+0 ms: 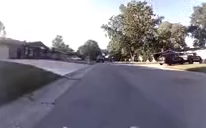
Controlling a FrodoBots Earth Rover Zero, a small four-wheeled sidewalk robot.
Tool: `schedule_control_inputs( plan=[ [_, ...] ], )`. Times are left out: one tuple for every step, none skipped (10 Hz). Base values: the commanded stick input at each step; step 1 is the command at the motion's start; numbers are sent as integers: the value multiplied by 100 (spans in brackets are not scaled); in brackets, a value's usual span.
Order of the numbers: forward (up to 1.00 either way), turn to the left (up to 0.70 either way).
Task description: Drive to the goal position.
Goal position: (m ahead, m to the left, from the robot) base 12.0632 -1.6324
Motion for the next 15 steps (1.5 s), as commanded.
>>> schedule_control_inputs(
  plan=[
    [100, 0],
    [100, 0],
    [100, 0],
    [100, 0],
    [100, 0],
    [100, 0],
    [100, 0],
    [100, 0],
    [100, 0],
    [100, 0],
    [100, 0],
    [100, 0],
    [100, 0],
    [100, 0],
    [100, 0]
  ],
)
